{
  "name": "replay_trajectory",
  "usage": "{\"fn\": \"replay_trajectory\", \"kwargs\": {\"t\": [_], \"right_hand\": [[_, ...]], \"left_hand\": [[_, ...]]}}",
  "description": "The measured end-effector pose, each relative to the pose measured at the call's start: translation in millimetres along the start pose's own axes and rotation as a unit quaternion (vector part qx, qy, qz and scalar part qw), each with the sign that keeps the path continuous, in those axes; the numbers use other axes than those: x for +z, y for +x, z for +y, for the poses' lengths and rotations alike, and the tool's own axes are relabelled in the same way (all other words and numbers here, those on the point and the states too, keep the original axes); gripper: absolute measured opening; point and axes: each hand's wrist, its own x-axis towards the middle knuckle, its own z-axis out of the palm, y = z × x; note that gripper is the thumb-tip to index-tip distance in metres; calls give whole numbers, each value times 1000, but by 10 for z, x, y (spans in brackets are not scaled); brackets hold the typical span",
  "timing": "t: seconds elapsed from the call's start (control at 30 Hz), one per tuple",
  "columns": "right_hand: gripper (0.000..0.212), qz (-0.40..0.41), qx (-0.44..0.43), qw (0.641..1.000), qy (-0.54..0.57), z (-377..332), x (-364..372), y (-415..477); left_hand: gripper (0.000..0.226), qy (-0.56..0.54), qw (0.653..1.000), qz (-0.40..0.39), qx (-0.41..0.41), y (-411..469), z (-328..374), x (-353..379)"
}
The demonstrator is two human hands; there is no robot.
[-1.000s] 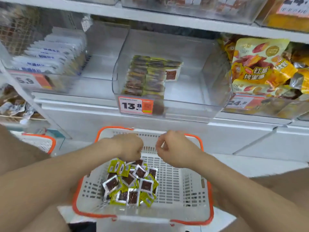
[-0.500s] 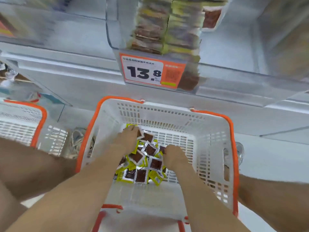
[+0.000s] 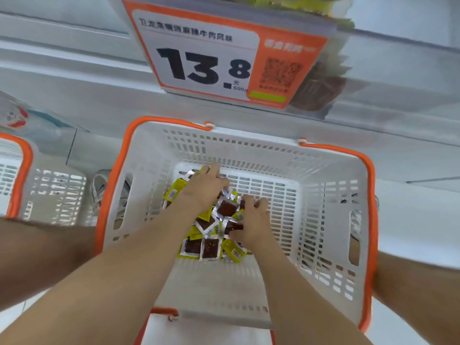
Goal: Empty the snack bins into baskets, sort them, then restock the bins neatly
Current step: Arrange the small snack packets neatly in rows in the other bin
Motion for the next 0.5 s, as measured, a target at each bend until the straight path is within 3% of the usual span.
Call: {"fn": "replay_trajectory", "kwargs": {"t": [0.2, 0.3, 0.4, 0.5], "right_hand": [[54, -3, 4, 995, 96, 185, 58, -55], [22, 31, 34, 980, 195, 219, 18, -21], [36, 74, 46, 962, 258, 212, -117, 26], [52, 98, 85, 951, 280, 203, -233, 45]], "left_hand": [[37, -55, 975, 198, -85, -344, -59, 147], [31, -103, 960, 209, -157, -551, -71, 269], [42, -106, 970, 105, -192, -667, -54, 420], [27, -185, 963, 105, -164, -723, -30, 440]]}}
